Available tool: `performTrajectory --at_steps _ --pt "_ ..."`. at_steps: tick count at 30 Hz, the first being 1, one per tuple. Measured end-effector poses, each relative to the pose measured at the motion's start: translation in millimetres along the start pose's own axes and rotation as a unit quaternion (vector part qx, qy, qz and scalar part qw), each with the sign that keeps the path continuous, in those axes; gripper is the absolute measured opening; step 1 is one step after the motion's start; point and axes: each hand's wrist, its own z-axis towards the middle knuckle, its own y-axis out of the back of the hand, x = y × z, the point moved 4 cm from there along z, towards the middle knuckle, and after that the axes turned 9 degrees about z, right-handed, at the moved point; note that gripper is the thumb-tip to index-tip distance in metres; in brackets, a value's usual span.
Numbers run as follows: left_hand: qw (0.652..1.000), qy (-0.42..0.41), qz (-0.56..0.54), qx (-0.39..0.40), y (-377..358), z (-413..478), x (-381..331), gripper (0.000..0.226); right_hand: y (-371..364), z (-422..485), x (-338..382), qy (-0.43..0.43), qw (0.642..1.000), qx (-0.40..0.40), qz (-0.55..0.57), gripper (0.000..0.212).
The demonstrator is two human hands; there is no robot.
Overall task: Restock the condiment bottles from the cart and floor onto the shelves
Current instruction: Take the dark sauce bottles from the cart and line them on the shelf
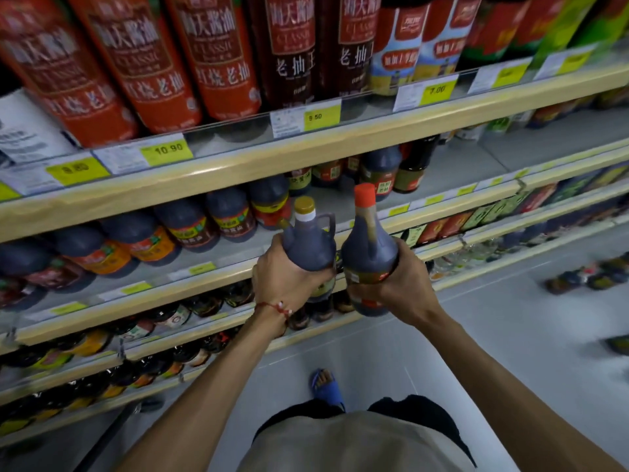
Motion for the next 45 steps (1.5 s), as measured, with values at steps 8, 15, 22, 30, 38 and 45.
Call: performTrajectory --at_steps 8,15,22,30,38,45 --pt "0.997 0.001 -0.035 -0.075 -22 23 -10 0.076 12 40 -8 0.043 0.999 0.002 0.006 0.092" --pt "0.982 -0.053 -0.069 -0.167 -39 47 -20 0.076 19 63 -21 0.068 0.997 -0.005 0.036 0.091" --pt "0.974 -0.06 -0.093 -0.197 -59 86 -20 0.084 23 84 -36 0.095 0.994 -0.009 0.051 0.092" --pt "0.97 -0.062 -0.091 -0.215 -81 117 -19 0.084 15 107 -44 0.131 0.989 -0.007 0.075 0.101" --pt "0.969 -0.004 -0.114 -0.221 -94 128 -5 0.095 10 117 -54 0.142 0.985 -0.009 0.101 0.102" --pt "0.971 0.02 -0.149 -0.186 -102 137 -7 0.097 4 117 -52 0.128 0.986 0.011 0.105 0.097"
